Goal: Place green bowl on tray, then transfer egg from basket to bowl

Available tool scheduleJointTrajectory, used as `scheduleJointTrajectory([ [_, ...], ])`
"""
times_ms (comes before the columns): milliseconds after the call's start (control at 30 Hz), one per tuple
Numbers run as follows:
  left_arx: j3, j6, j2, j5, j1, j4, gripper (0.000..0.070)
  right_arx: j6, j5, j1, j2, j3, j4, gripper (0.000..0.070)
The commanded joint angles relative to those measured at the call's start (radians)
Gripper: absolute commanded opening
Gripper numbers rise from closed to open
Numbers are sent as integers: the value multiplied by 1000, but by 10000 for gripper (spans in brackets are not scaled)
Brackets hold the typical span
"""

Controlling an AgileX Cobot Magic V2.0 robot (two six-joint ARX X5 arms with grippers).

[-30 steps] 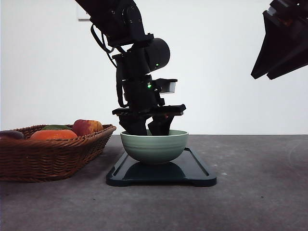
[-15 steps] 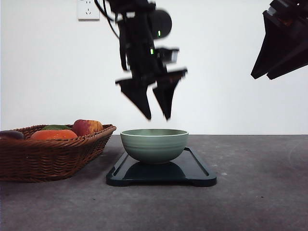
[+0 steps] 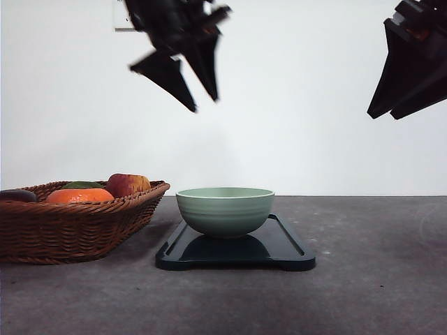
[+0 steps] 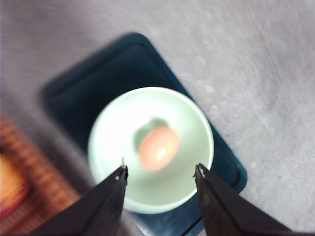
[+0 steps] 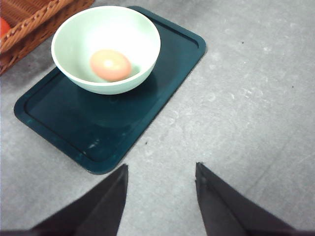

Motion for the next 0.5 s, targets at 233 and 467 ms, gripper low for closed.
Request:
scheduleJointTrajectory([
  [233, -530, -58, -387, -3, 94, 333, 266, -3, 0, 3, 7, 5, 9, 266],
  [467, -898, -97, -689, -3, 150, 483, 266, -3, 0, 4, 7, 5, 10, 266],
])
